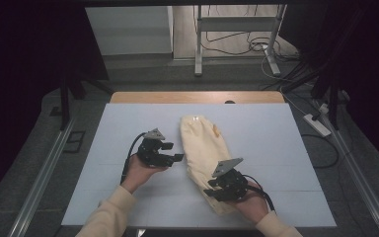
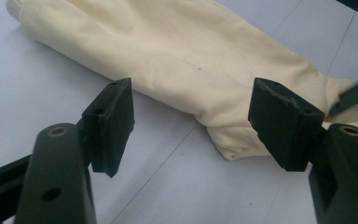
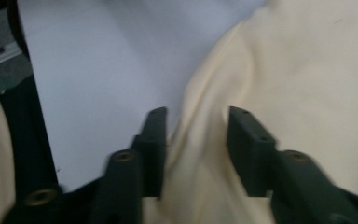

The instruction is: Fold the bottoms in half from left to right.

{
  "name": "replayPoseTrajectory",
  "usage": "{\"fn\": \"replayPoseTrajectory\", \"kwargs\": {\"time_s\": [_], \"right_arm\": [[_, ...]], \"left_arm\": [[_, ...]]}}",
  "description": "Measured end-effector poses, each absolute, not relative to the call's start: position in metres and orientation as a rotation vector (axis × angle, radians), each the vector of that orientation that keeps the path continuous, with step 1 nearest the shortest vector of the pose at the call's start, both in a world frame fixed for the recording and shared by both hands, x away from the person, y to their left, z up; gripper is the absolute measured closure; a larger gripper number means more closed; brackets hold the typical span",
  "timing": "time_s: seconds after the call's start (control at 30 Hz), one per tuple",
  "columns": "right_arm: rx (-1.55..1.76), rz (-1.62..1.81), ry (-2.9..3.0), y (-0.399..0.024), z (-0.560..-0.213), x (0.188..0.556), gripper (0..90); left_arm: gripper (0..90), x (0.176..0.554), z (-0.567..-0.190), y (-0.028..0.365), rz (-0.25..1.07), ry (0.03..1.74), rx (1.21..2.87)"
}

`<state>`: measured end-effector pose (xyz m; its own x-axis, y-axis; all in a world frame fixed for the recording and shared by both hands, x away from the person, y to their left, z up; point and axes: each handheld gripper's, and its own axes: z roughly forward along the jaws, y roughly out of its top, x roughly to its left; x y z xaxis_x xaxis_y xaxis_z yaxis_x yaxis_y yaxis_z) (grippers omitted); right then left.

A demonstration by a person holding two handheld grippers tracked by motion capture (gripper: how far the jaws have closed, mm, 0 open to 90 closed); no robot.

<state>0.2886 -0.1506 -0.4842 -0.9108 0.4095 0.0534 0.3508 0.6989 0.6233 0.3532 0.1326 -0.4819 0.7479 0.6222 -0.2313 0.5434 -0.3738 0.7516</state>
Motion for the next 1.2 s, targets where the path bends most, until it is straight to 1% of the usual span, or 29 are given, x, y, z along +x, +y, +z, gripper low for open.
{"fn": "replayPoseTrajectory", "kwargs": {"time_s": [0.03, 0.1, 0.17, 0.33, 0.63, 0.97, 1.2], "right_arm": [[0.640, 1.020, 2.788, -0.152, -0.481, 0.289, 52.8], [0.670, 1.060, 2.730, -0.159, -0.473, 0.290, 48.0], [0.702, 1.079, 2.699, -0.167, -0.468, 0.293, 45.2], [0.773, 1.082, 2.650, -0.187, -0.464, 0.301, 42.8], [0.880, 1.036, 2.628, -0.215, -0.469, 0.312, 38.9], [0.949, 1.004, 2.609, -0.234, -0.472, 0.309, 36.0], [0.970, 0.982, 2.621, -0.236, -0.476, 0.310, 34.7]], "left_arm": [[31.5, 0.353, -0.482, 0.133, 0.113, 0.879, 2.056], [31.2, 0.353, -0.482, 0.133, 0.113, 0.878, 2.057], [31.0, 0.353, -0.482, 0.133, 0.113, 0.877, 2.060], [30.4, 0.351, -0.481, 0.133, 0.118, 0.876, 2.059], [29.8, 0.343, -0.480, 0.141, 0.122, 0.886, 2.043], [29.8, 0.341, -0.480, 0.146, 0.125, 0.893, 2.037], [29.8, 0.340, -0.479, 0.147, 0.132, 0.892, 2.038]]}}
